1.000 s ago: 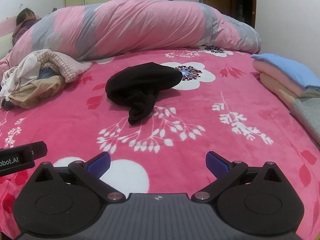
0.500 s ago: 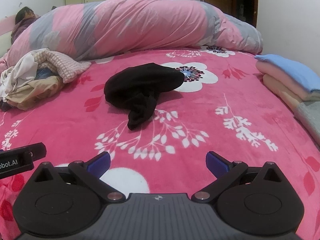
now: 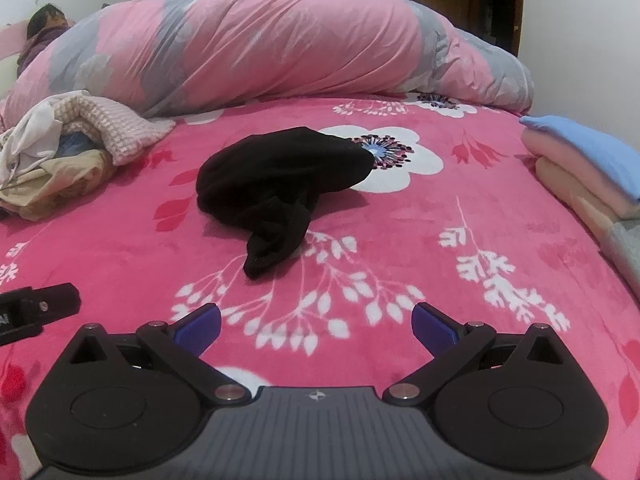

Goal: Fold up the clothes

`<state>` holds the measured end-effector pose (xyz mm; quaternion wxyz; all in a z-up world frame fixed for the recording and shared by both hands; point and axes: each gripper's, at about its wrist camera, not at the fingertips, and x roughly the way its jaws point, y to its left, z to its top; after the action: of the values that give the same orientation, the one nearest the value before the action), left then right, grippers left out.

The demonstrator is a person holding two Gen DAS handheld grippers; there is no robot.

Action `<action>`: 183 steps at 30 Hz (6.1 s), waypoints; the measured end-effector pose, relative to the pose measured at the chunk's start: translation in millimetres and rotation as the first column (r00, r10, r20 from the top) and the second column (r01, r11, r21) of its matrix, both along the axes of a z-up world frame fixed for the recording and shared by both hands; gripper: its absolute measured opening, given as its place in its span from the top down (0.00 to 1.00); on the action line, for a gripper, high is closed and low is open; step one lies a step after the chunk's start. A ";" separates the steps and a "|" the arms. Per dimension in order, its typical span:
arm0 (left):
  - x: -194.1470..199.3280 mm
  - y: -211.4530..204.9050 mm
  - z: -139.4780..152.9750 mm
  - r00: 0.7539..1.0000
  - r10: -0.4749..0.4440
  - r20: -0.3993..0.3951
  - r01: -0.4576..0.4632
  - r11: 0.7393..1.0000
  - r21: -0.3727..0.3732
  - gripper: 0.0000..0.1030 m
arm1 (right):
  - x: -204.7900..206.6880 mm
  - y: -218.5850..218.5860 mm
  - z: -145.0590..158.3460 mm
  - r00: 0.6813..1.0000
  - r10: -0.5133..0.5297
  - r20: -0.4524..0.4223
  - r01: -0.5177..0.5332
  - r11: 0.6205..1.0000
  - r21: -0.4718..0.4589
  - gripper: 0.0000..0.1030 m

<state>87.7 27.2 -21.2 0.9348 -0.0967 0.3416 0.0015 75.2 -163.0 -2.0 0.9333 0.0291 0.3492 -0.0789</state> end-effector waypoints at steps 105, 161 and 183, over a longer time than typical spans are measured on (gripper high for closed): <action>-24.8 54.3 3.2 0.909 -0.361 0.210 0.400 0.897 -0.189 0.31 | -84.8 49.5 11.2 0.628 0.751 0.206 -0.763 0.542 0.353 0.75; -28.8 83.6 -42.9 0.985 -0.139 0.098 0.144 0.989 -0.045 0.28 | -147.3 -71.2 2.1 0.853 0.456 0.256 -0.512 0.629 0.586 0.97; -2.5 51.8 -55.4 0.987 -0.162 -0.015 0.162 0.987 0.011 0.92 | -85.8 -54.7 8.5 0.916 0.350 0.196 -0.401 0.788 0.468 0.61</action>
<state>85.2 79.0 -76.6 0.9300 -0.0632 0.3549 -0.0718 -10.6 -217.8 6.5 0.9066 0.2030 0.3096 0.2026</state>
